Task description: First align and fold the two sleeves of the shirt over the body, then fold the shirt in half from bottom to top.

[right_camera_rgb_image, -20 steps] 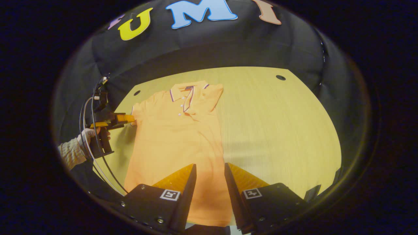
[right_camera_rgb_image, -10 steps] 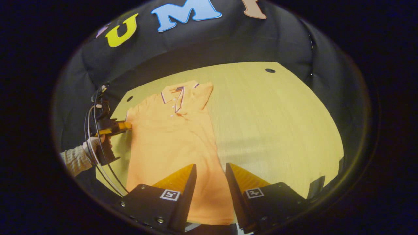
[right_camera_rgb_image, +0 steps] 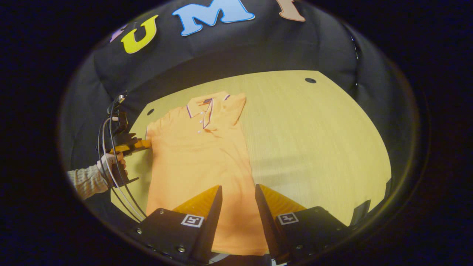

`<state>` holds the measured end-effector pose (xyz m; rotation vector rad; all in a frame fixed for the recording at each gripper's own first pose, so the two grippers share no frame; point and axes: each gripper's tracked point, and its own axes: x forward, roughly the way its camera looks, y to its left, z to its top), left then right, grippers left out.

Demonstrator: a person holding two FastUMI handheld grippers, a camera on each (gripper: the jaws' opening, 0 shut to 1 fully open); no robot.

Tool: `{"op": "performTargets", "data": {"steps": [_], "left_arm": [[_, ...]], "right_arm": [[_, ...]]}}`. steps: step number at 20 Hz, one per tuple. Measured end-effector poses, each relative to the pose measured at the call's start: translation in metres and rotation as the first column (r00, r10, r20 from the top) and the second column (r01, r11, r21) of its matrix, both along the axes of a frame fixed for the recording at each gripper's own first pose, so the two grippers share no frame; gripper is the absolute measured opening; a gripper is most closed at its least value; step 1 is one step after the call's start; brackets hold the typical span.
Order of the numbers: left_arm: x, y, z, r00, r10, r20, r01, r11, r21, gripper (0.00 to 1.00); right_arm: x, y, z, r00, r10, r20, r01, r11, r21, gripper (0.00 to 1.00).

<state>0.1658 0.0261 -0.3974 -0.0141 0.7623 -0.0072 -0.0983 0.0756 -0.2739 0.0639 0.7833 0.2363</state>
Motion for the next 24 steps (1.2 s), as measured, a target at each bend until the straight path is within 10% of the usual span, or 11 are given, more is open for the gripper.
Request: {"op": "performTargets", "data": {"steps": [10,20,24], "left_arm": [[0.016,-0.072,0.053,0.964,-0.238,0.122,0.221,0.965,0.139,0.10],[-0.041,-0.204,0.074,0.767,-0.634,0.100,0.579,0.751,0.319,0.10],[-0.063,-0.231,0.069,0.733,-0.676,0.076,0.631,0.717,0.296,0.14]], "right_arm": [[-0.001,-0.008,-0.002,0.999,-0.040,-0.004,0.040,0.999,0.036,0.58],[0.002,-0.014,-0.002,0.997,-0.074,-0.001,0.074,0.995,0.063,0.58],[-0.001,-0.018,-0.005,0.996,-0.092,-0.004,0.092,0.993,0.071,0.58]]}}
